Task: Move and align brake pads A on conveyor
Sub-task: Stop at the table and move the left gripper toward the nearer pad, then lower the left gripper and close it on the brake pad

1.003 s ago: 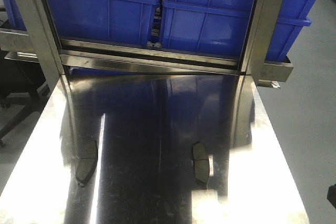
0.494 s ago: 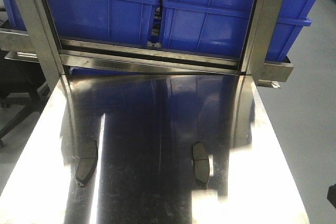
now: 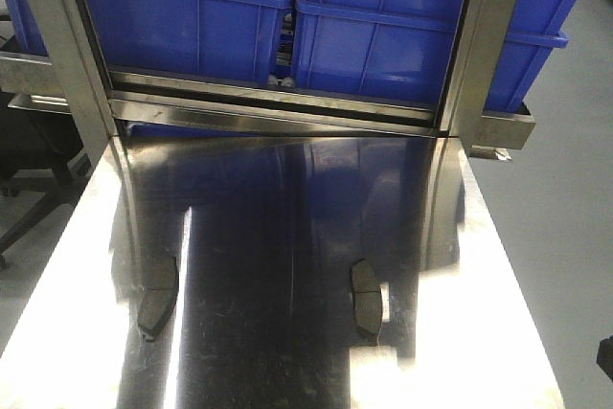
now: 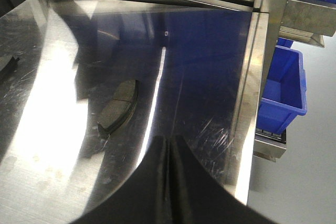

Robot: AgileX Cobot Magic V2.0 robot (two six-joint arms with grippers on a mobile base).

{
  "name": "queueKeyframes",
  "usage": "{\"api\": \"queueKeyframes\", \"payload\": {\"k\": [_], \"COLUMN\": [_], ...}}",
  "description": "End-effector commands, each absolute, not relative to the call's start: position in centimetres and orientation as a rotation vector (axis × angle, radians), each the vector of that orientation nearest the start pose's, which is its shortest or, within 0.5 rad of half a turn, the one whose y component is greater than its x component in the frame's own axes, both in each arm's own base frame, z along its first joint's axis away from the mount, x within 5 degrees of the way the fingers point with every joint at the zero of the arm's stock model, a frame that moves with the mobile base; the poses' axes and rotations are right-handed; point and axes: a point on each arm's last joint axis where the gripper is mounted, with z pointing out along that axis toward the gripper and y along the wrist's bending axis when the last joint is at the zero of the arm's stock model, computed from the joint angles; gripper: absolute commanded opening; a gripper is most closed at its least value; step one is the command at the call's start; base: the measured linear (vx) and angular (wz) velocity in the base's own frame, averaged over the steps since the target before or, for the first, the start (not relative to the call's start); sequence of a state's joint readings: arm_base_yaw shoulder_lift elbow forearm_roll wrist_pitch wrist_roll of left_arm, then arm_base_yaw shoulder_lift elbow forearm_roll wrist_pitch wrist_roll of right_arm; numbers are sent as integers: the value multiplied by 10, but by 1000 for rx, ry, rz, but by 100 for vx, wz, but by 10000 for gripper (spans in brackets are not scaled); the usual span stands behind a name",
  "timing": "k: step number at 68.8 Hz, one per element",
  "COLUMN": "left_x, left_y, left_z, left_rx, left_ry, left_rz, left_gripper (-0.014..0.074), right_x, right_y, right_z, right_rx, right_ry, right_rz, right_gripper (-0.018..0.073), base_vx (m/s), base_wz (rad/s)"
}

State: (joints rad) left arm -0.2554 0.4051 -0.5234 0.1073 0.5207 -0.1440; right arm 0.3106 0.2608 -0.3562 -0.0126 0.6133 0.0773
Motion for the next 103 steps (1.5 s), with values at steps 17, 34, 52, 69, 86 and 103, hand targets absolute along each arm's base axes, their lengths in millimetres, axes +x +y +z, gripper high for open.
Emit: {"api": "queueKeyframes", "payload": {"k": [17,34,52,69,86,103], "left_x": [128,197,265,300,307,312], "left_y": [-36,-60,-90,-112,-119,-122], "left_z": [314,315,288,246,216,197], "left_rx": [119,199,199,142,0,-9], "left_ry": [1960,2173,2447,2631,2757,2810], "left_rz": [-299,-271,-235,-112,-161,-147], "left_gripper": [596,594,594,593,557,498], "right_x": [62,62,62,62,62,62], "right_y": [19,19,19,19,19,19], "right_z": [276,276,276,276,275,275], "right_rx": [-244,-244,-244,-244,-244,-244], "right_ry": [1909,1910,1911,1914,1915,1915], "right_rz": [234,234,234,235,234,234], "right_gripper": [-10,-10,-10,-10,-10,-10], "base_vx": [0,0,0,0,0,0], "base_wz": [0,0,0,0,0,0]}}
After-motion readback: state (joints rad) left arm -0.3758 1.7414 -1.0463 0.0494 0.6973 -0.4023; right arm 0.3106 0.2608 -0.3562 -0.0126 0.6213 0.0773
